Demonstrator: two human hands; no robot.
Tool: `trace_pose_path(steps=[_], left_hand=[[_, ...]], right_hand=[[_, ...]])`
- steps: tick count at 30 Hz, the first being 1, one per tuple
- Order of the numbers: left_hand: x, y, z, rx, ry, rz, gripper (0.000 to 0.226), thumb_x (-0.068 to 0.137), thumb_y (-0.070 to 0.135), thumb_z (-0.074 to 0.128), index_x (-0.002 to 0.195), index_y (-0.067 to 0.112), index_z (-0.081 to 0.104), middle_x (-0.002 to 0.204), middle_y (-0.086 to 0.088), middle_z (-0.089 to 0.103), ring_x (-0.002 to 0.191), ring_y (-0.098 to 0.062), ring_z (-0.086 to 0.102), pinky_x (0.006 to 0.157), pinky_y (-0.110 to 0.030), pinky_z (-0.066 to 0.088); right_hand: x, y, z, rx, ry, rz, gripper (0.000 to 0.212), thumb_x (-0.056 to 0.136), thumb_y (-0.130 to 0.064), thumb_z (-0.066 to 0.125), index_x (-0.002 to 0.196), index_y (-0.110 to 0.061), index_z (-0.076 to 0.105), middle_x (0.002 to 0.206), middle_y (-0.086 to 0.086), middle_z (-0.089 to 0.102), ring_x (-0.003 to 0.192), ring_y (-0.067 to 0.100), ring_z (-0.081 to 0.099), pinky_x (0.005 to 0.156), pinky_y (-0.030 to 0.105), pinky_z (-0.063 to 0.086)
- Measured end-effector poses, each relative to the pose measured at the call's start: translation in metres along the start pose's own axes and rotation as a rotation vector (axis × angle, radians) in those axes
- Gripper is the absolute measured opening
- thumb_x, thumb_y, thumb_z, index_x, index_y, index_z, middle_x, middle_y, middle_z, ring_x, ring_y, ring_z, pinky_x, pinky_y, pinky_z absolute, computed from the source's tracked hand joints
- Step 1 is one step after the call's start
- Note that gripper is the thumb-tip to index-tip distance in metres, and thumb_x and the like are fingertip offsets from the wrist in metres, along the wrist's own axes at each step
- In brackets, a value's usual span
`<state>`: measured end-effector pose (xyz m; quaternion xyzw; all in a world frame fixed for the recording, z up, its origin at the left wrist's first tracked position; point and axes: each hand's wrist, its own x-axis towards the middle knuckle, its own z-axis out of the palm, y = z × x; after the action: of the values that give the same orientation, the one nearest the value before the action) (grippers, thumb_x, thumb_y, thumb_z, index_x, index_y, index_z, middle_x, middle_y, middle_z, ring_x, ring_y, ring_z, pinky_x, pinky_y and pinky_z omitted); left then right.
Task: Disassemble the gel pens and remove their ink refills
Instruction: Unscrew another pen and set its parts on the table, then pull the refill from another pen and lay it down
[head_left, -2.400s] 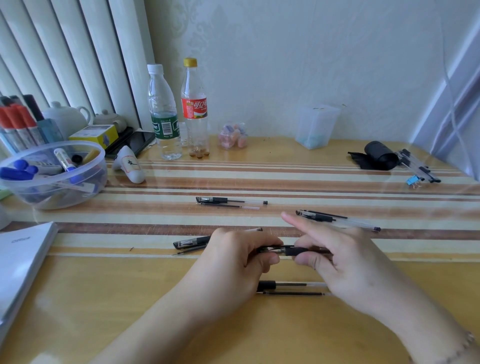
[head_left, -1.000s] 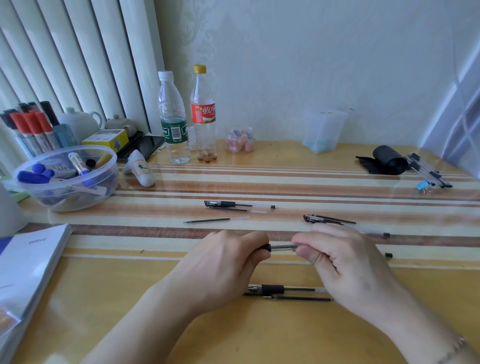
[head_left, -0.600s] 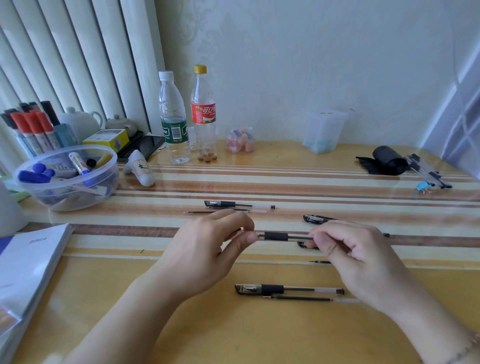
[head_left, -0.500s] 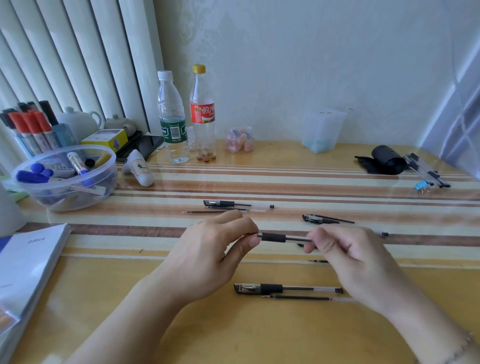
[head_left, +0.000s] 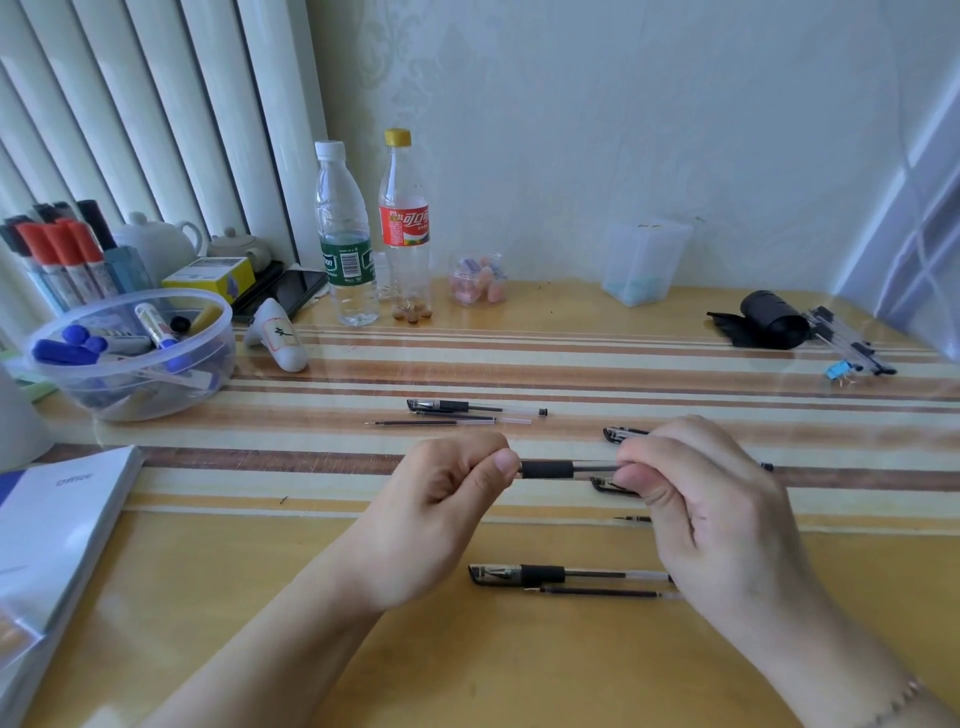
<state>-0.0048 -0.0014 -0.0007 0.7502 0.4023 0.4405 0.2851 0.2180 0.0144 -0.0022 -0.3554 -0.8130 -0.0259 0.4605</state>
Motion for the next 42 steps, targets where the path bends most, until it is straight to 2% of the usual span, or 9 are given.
trace_pose_path(steps=[5,8,12,15,19,26,34,39,42], left_hand=[[0.004,-0.007,-0.008,0.042,0.054,-0.04,0.042,0.093,0.046,0.04,0.059,0.022,0.033,0.058,0.01,0.026,0.055,-0.01,0.025,0.053,-0.029,0.021],[0.004,-0.007,-0.008,0.077,0.047,-0.01,0.049,0.094,0.045,0.04,0.062,0.008,0.037,0.059,0.001,0.03,0.057,-0.012,0.029,0.054,-0.032,0.025],[0.004,-0.007,-0.01,0.097,0.043,-0.02,0.044,0.093,0.044,0.041,0.062,0.013,0.044,0.058,0.004,0.035,0.057,-0.01,0.033,0.054,-0.027,0.028],[0.003,-0.006,-0.008,0.136,0.036,-0.033,0.038,0.093,0.041,0.044,0.065,0.017,0.055,0.057,0.005,0.04,0.054,-0.006,0.036,0.051,-0.02,0.029],[0.003,-0.002,-0.01,0.135,0.06,-0.088,0.027,0.092,0.025,0.05,0.07,0.016,0.064,0.052,0.006,0.041,0.046,-0.006,0.033,0.046,-0.017,0.028],[0.006,-0.007,-0.037,0.16,0.254,-0.193,0.025,0.091,0.008,0.054,0.067,0.008,0.059,0.047,0.008,0.037,0.042,-0.005,0.03,0.041,-0.016,0.026],[0.005,-0.004,-0.018,0.092,0.135,-0.105,0.024,0.093,0.011,0.055,0.069,0.011,0.06,0.049,0.009,0.037,0.045,-0.004,0.031,0.045,-0.016,0.027],[0.006,-0.013,-0.027,0.089,0.076,-0.13,0.022,0.096,0.029,0.053,0.081,0.021,0.067,0.052,0.008,0.039,0.048,-0.007,0.034,0.048,-0.022,0.029],[0.01,-0.037,-0.043,0.3,0.317,-0.238,0.014,0.094,0.029,0.056,0.086,0.026,0.068,0.059,0.01,0.053,0.054,-0.007,0.046,0.052,-0.02,0.036]], right_hand=[[0.001,-0.003,-0.001,0.122,-0.19,0.211,0.036,0.092,-0.052,0.048,0.104,-0.022,0.065,0.075,-0.019,0.06,0.074,-0.001,0.059,0.061,0.008,0.044],[0.0,0.001,-0.003,0.006,-0.239,0.187,0.031,0.097,-0.049,0.037,0.085,-0.035,0.062,0.068,-0.035,0.058,0.061,-0.008,0.056,0.051,0.008,0.035],[-0.002,0.003,-0.005,0.103,-0.264,0.276,0.023,0.082,-0.044,0.065,0.088,-0.038,0.044,0.078,-0.011,0.061,0.056,0.011,0.052,0.052,0.022,0.044],[0.0,-0.003,-0.004,0.116,-0.365,0.217,0.031,0.088,-0.064,0.044,0.109,-0.043,0.051,0.077,-0.015,0.062,0.061,0.01,0.057,0.054,0.019,0.043],[0.001,0.002,-0.005,-0.033,-0.335,0.188,0.03,0.095,-0.046,0.044,0.094,-0.032,0.07,0.074,-0.028,0.064,0.068,-0.001,0.061,0.056,0.017,0.049],[0.004,0.036,-0.032,-0.231,-0.405,0.426,0.008,0.094,-0.029,0.05,0.096,-0.035,0.055,0.092,-0.022,0.059,0.084,-0.002,0.056,0.068,0.025,0.048],[0.011,0.004,-0.021,0.218,-0.27,0.381,0.021,0.078,-0.053,0.06,0.085,-0.036,0.072,0.045,-0.009,0.035,0.042,0.005,0.032,0.044,0.018,0.027],[0.006,0.009,-0.012,-0.003,-0.37,0.336,0.039,0.08,-0.059,0.049,0.078,-0.029,0.074,0.039,-0.008,0.039,0.037,0.01,0.033,0.038,0.017,0.023],[0.005,0.013,-0.01,-0.275,-0.446,0.337,0.038,0.086,-0.058,0.046,0.074,-0.029,0.067,0.038,-0.007,0.042,0.034,0.01,0.035,0.036,0.018,0.021]])
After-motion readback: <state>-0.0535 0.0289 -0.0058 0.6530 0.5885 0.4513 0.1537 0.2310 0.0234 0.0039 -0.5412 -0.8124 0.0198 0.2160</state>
